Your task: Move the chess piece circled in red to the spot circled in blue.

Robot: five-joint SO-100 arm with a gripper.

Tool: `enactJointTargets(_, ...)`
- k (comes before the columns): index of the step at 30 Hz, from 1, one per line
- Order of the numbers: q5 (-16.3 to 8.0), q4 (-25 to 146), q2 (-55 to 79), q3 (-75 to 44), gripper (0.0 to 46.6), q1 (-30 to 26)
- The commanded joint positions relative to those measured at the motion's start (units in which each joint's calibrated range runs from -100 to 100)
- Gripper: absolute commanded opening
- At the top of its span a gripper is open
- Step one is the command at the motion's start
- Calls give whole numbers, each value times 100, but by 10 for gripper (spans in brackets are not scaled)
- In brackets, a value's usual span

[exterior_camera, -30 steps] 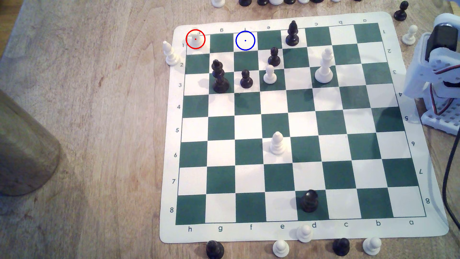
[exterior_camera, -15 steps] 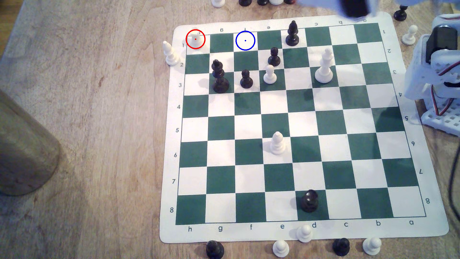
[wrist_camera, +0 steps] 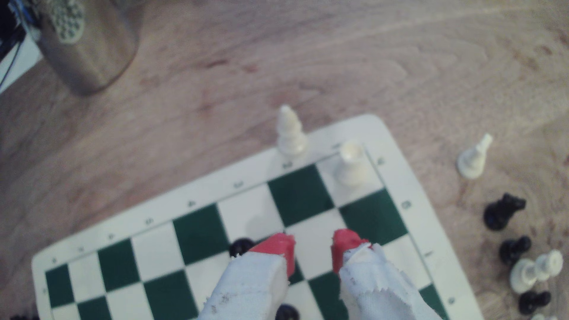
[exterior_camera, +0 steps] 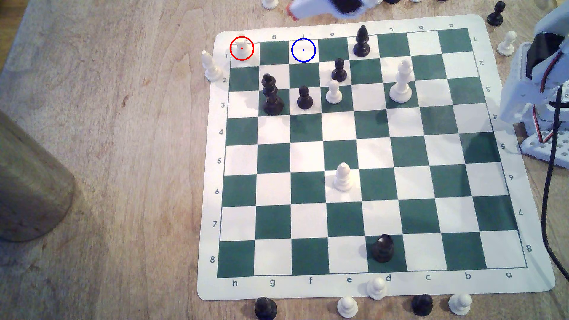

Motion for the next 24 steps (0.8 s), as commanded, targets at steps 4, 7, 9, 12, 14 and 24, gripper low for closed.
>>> enactJointTargets(4, -103, -270, 511, -830, 72, 57)
enactJointTargets(7, -181, -270, 1003, -1238, 85, 143)
enactJointTargets(9, -215, -270, 1394, -1610, 85, 174)
enactJointTargets(12, -249, -270, 1852, -2063, 84, 166)
enactJointTargets(14, -254, -262, 2395, -2543, 88, 166)
enactJointTargets(24, -264, -745, 3465, -3051, 144, 119)
